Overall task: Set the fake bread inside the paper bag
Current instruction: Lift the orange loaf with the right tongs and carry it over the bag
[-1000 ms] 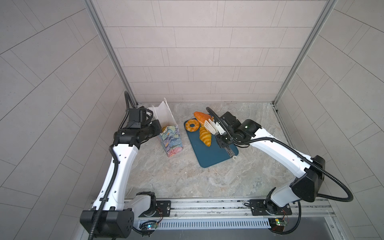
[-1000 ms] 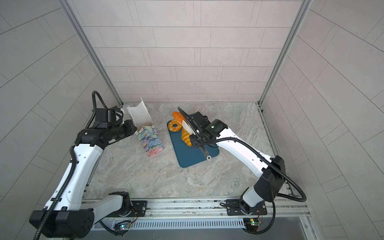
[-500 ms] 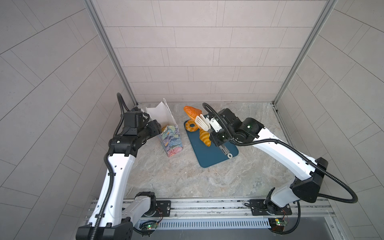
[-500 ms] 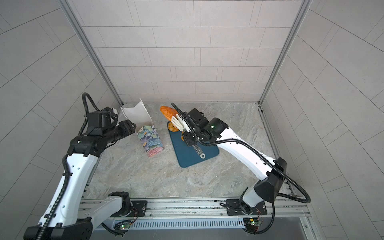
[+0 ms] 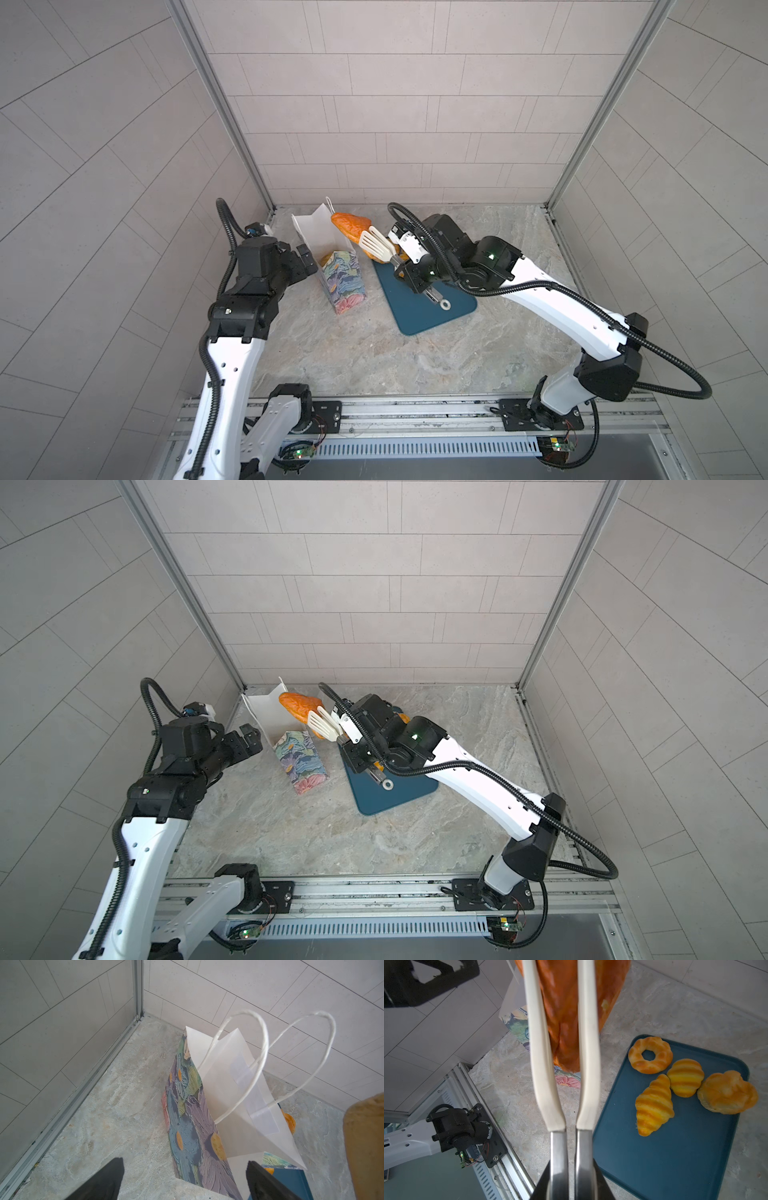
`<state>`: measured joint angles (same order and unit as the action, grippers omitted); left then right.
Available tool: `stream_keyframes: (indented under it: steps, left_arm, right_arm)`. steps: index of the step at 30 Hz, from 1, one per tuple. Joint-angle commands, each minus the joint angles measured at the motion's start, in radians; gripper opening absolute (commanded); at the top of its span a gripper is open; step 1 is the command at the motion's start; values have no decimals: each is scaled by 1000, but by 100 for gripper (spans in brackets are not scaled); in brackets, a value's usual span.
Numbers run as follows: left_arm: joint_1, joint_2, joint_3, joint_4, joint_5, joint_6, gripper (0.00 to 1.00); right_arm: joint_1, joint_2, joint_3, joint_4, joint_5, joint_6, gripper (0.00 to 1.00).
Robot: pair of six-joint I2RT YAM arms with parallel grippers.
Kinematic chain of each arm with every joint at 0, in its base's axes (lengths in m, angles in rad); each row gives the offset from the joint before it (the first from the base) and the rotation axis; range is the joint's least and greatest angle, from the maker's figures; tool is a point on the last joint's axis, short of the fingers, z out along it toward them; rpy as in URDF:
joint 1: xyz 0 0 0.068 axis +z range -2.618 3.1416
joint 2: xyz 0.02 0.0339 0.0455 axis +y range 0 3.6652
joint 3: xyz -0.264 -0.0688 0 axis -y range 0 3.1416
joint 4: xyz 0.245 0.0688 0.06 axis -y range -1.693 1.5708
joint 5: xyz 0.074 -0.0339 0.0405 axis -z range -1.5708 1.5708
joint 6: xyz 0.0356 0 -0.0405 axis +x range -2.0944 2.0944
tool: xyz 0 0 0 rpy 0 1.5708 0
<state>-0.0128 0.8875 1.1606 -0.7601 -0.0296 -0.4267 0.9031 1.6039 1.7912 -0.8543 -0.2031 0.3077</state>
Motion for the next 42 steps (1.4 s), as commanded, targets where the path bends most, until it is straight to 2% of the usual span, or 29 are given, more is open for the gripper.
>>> stream_keyframes:
  steps: [1,18,26,42]
  left_arm:
    - [8,-16,-25,22,-47,-12,100]
    - [22,-42,-55,18,-44,4,100]
    - [28,-50,-62,13,-30,11,100]
    - [39,-62,-77,3,-21,13,100]
  right_arm:
    - [28,41,66,51,-23,-18,26]
    - [39,230,323,27,-24,2,25]
    - [38,377,515,-70,9,-14,25]
    - [7,438,563,-66,22,-8,26]
